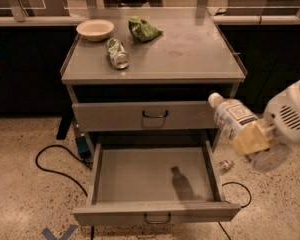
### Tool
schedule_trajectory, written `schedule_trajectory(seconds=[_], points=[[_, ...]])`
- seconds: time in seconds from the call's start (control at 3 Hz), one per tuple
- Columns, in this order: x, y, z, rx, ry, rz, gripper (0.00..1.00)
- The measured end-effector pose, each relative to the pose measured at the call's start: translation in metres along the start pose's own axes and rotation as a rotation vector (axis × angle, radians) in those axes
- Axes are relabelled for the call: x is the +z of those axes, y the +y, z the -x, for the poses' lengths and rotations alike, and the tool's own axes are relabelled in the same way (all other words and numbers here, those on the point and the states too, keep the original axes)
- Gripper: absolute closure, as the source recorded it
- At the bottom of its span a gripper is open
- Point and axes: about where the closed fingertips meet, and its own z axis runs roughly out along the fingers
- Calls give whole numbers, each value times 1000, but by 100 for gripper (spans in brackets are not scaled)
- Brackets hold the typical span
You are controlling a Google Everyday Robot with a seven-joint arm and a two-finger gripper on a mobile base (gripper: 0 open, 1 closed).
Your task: Place blue plastic bottle into middle drawer
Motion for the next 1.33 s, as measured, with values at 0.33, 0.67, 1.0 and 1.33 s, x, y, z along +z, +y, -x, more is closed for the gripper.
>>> schedule_trajectory(seconds=[0.33,0.67,1.0,1.33], points=[[87,2,-26,30,76,13,100],[116,4,-58,48,137,26,100],[117,3,-57,53,138,4,100],[161,6,-54,77,143,31,100]])
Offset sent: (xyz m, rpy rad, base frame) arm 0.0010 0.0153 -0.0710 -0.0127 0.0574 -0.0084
